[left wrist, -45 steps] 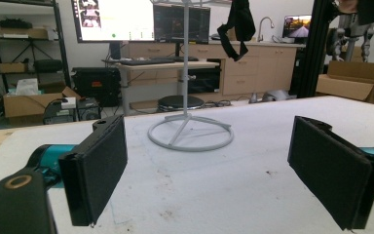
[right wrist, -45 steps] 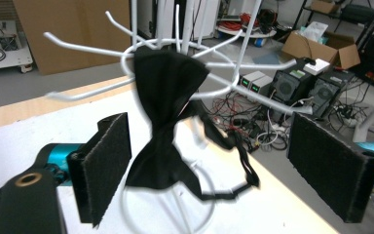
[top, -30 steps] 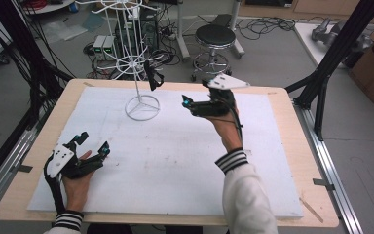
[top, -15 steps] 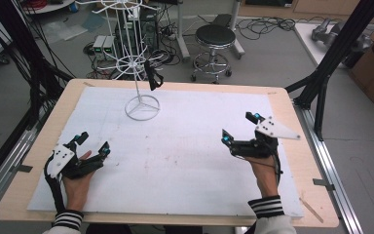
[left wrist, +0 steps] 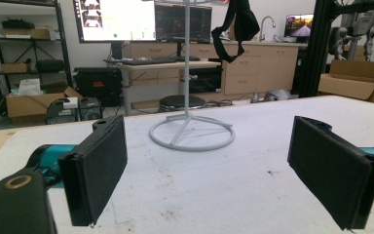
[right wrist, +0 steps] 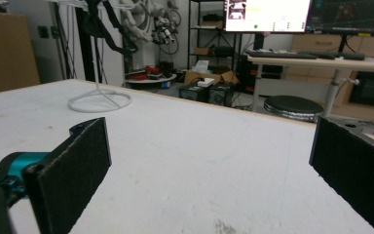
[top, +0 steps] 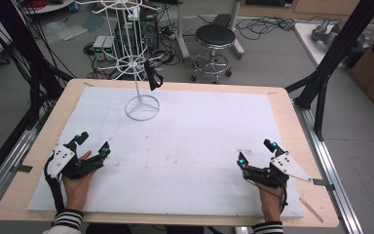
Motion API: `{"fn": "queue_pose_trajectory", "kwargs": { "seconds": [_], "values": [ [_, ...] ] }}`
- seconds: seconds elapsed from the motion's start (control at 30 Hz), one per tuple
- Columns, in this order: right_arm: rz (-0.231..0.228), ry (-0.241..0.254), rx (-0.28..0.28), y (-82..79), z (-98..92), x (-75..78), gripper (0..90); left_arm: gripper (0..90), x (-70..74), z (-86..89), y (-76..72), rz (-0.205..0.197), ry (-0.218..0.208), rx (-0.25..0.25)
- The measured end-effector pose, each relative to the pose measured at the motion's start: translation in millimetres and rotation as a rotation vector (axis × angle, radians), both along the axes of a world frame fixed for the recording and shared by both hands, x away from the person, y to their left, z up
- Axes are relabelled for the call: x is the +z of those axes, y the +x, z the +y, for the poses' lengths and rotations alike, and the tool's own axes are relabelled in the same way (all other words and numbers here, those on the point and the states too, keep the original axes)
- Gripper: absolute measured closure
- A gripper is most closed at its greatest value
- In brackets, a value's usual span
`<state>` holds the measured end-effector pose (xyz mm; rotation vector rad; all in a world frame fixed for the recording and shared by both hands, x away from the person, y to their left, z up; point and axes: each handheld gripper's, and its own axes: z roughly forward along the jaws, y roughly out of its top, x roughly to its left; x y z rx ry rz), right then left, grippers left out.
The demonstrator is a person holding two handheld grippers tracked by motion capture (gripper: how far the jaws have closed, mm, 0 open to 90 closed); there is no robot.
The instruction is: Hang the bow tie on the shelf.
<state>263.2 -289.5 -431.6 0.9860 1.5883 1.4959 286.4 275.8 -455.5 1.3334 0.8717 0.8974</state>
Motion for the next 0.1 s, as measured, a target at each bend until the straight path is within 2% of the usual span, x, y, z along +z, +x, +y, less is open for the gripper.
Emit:
{"fn": "queue_pose_trajectory", "kwargs": {
  "seconds": [0.1],
  "values": [
    [0.026, 0.015, -0.016, 1.8, 0.1, -9.9, 0.4, 14.8, 0.0, 0.0, 0.0, 0.000, 0.001, 0.000]
  ]
}}
